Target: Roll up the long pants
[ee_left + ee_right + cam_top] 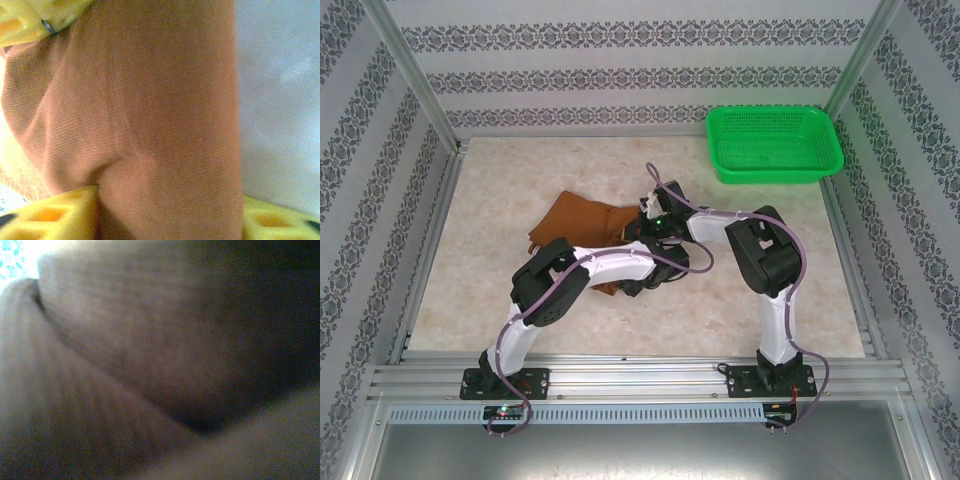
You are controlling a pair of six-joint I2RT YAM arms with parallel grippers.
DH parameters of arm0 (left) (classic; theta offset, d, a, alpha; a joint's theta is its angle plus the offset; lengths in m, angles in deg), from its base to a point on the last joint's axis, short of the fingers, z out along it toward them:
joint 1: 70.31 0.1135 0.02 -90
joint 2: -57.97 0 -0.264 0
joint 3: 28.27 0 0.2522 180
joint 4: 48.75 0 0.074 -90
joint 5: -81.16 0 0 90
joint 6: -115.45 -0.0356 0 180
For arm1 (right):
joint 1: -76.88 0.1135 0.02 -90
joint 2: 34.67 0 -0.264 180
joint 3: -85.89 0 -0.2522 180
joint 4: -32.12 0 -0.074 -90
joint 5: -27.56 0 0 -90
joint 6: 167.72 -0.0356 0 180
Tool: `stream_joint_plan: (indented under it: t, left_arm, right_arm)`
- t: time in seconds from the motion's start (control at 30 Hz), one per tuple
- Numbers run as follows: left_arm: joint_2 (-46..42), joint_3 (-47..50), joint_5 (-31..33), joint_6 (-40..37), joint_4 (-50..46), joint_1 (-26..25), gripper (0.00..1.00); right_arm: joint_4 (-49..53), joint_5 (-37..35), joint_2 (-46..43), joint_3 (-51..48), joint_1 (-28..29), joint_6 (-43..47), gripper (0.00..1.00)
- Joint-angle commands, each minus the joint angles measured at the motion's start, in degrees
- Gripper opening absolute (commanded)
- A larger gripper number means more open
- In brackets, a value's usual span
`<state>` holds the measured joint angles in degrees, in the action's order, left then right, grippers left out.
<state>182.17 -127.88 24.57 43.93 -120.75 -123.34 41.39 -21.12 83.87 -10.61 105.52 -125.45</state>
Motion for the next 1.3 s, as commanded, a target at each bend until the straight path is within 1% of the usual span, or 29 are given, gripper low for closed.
stream_joint_plan:
  t: [0.0, 0.03, 0.07, 0.13, 0.2, 0.23, 0.27, 0.3, 0.33, 0.37, 0.4, 0.47, 0.5, 0.57, 0.67, 0.73, 0.8, 0.9, 1.0, 1.07, 1.13, 1.27]
  left_arm:
    - [8.7, 5.7, -12.2, 2.3, 2.5, 13.8, 0.31]
    - [8.8, 5.9, -12.2, 2.1, 2.9, 13.8, 0.11]
    - [8.3, 6.2, -11.3, 2.0, 3.7, 13.5, 0.00]
    - [5.9, 7.7, -12.6, -0.5, 6.9, 12.4, 0.00]
    - [1.8, 9.5, -12.7, -3.7, 9.4, 9.7, 0.00]
    - [-0.6, 10.1, -15.4, -6.1, 10.4, 8.4, 0.00]
    - [-2.8, 10.5, -18.2, -7.6, 11.1, 7.3, 0.00]
    - [-4.5, 10.5, -20.2, -8.0, 11.2, 6.2, 0.00]
    - [-6.1, 10.3, -24.7, -8.8, 11.1, 5.5, 0.00]
    - [-7.8, 10.1, -28.8, -8.9, 11.3, 5.0, 0.00]
    - [-9.5, 10.2, -30.8, -8.4, 11.6, 4.6, 0.00]
    - [-13.3, 11.2, -37.3, -7.7, 13.8, 4.5, 0.00]
    - [-14.9, 11.8, -39.3, -7.2, 14.9, 4.6, 0.00]
    - [-17.9, 13.2, -45.2, -6.0, 17.4, 5.1, 0.00]
    - [-20.8, 15.3, -51.1, -3.7, 21.1, 5.3, 0.00]
    - [-22.6, 17.0, -54.3, -2.4, 23.7, 5.7, 0.00]
    - [-24.3, 18.7, -60.7, -1.1, 26.9, 7.0, 0.00]
    - [-28.3, 23.1, -69.1, 2.9, 35.1, 9.1, 0.00]
    - [-32.5, 28.9, -76.6, 9.1, 45.0, 12.7, 0.00]
    - [-35.9, 33.8, -80.5, 14.4, 53.0, 15.5, 0.00]
    - [-39.0, 37.6, -82.7, 19.5, 59.3, 18.5, 0.00]
    - [-43.2, 42.6, -82.1, 25.2, 62.4, 22.6, 0.00]
  right_arm:
    - [11.1, -2.4, 1.7, -5.0, 0.4, 0.7, 0.00]
    - [10.9, -2.5, 1.4, -5.4, 0.4, 0.6, 0.00]
    - [10.8, -2.5, 1.1, -5.8, 0.4, 0.6, 0.00]
    - [10.8, -2.6, 0.4, -6.3, 0.2, 0.5, 0.00]
    - [10.7, -3.2, -1.0, -7.1, -0.3, 0.4, 0.00]
    - [10.7, -3.8, -2.0, -7.4, -0.8, 0.4, 0.00]
    - [10.1, -4.4, -3.3, -8.0, -1.6, 0.3, 0.05]
    - [9.8, -5.1, -4.7, -8.3, -2.5, 0.2, 0.15]
    - [9.4, -6.0, -6.4, -8.8, -3.7, 0.1, 0.31]
    - [9.4, -6.7, -8.2, -9.0, -5.0, 0.1, 0.42]
    - [9.6, -7.4, -9.9, -8.9, -6.1, 0.2, 0.48]
    - [10.6, -9.0, -13.9, -8.6, -8.3, 1.3, 0.53]
    - [11.0, -9.9, -15.6, -8.5, -9.0, 1.8, 0.55]
    - [11.5, -11.7, -19.7, -8.5, -10.7, 2.5, 0.58]
    - [11.6, -12.9, -24.7, -8.7, -12.9, 2.6, 0.62]
    - [13.7, -13.0, -26.1, -7.2, -13.7, 3.3, 0.63]
    - [15.9, -12.6, -26.5, -5.8, -13.5, 4.1, 0.63]
    - [17.7, -12.5, -27.0, -5.4, -12.9, 4.6, 0.63]
    - [19.4, -12.4, -27.7, -5.6, -12.4, 4.9, 0.63]
    - [19.9, -12.3, -29.1, -6.5, -12.3, 5.0, 0.63]
    - [20.8, -12.4, -30.6, -7.4, -12.3, 5.1, 0.63]
    - [22.5, -12.0, -33.0, -8.3, -12.2, 5.5, 0.64]
